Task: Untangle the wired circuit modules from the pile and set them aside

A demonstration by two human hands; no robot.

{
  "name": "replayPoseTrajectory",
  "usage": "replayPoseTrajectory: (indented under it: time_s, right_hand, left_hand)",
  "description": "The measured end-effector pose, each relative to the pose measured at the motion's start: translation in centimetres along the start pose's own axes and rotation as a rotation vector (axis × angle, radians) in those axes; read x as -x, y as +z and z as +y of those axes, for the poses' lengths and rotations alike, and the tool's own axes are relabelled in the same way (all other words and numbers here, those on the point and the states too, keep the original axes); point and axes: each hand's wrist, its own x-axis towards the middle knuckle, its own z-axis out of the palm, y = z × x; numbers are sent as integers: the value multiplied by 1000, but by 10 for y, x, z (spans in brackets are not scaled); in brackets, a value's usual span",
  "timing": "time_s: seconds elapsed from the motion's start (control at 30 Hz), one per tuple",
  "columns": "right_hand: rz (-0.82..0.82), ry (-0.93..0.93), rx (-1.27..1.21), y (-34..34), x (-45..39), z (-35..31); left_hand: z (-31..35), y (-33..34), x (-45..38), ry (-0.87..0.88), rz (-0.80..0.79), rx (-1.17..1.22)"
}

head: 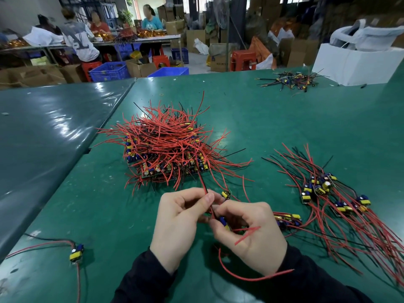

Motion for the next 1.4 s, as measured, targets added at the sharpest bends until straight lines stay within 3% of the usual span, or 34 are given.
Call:
replayPoseTrajectory:
  time_s: [0.6,1.0,1.27,1.4]
  right_hand:
    - [-142,-140,-15,2,4,-13]
    - [-168,-91,-67,1,6,-16]
    - [-165,-30,-111,0,6,-17]
    - [-64,92,-173,1,3,-14]
  left_hand:
    - [0,-8,-6,112,172,-14]
    - [3,-16,-7,248,349,66]
    - [8,-16,-7,334,372,148]
    - [8,-11,-6,166,173,257]
